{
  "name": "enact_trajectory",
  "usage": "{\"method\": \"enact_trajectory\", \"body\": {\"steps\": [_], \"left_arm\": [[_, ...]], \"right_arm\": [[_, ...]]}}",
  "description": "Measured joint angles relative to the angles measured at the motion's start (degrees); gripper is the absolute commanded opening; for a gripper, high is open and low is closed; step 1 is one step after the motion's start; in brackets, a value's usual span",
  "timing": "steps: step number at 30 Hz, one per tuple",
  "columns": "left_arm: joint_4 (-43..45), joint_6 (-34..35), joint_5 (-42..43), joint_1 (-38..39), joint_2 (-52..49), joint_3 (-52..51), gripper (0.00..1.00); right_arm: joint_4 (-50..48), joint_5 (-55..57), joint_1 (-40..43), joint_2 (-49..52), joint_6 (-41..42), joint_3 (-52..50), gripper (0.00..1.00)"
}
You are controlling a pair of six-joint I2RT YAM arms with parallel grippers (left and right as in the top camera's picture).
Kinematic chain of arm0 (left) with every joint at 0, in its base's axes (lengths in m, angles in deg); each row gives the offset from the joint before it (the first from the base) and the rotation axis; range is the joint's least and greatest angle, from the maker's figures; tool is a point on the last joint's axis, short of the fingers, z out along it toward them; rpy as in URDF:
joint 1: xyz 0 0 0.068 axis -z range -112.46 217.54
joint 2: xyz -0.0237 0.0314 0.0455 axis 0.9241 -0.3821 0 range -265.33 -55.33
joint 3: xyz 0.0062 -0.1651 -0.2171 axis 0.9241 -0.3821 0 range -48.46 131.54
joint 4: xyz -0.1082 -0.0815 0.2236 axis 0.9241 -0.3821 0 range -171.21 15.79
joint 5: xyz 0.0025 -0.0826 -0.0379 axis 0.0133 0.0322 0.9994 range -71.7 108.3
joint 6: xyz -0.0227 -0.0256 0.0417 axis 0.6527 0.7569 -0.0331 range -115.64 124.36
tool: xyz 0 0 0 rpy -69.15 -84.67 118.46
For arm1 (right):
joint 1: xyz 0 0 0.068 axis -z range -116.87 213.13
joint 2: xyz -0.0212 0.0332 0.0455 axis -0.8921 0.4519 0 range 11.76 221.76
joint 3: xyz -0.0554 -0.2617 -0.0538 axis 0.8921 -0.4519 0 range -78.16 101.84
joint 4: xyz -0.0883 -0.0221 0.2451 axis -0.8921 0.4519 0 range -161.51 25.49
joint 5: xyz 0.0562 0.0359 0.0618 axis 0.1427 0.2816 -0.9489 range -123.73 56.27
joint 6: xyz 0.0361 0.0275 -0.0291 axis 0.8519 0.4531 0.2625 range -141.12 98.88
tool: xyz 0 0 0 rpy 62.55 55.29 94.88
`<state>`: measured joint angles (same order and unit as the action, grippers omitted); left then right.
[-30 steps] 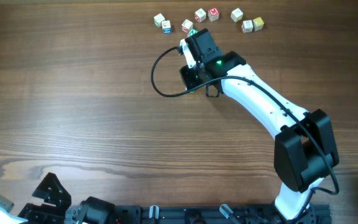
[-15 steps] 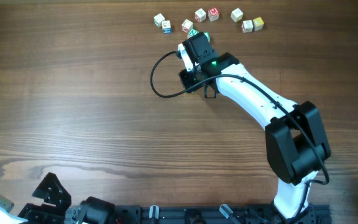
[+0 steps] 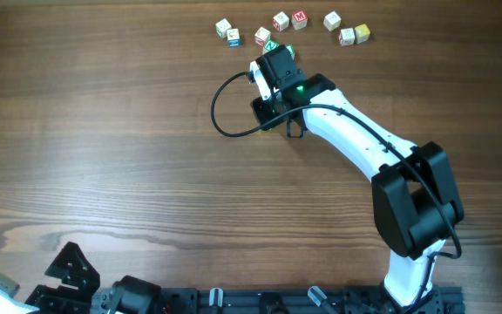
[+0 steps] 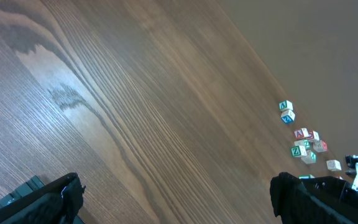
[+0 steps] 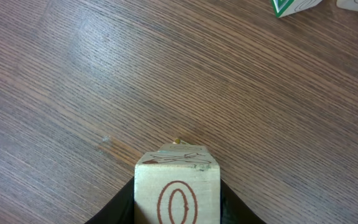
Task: Form a tower
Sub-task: 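Lower the O block onto the H block and hold it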
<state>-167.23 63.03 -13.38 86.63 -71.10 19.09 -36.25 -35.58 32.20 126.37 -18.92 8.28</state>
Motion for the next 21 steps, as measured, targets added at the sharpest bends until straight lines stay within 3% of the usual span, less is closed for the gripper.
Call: {"method": "enact_trajectory", "body": {"steps": [3, 11, 12, 14, 15, 21], "left_arm": [[0.0, 0.0, 0.0, 0.0, 0.0, 0.0, 1.00], [0.0, 0.0, 0.0, 0.0, 0.0, 0.0, 1.00], [0.0, 0.0, 0.0, 0.0, 0.0, 0.0, 1.00], [0.0, 0.0, 0.0, 0.0, 0.0, 0.0, 1.00], [0.0, 0.0, 0.0, 0.0, 0.0, 0.0, 1.00], [0.0, 0.0, 0.0, 0.0, 0.0, 0.0, 1.00]], "right_arm": [[0.0, 0.0, 0.0, 0.0, 0.0, 0.0, 0.36], [0.3, 0.0, 0.0, 0.0, -0.3, 0.0, 0.52], [0.3, 0.0, 0.0, 0.0, -0.4, 0.0, 0.57], [0.3, 0.1, 0.0, 0.0, -0.5, 0.0, 0.91], [0.3, 0.2, 0.0, 0.0, -0.6, 0.0, 1.00], [0.3, 0.4, 0.0, 0.0, -0.6, 0.0, 1.00]]}}
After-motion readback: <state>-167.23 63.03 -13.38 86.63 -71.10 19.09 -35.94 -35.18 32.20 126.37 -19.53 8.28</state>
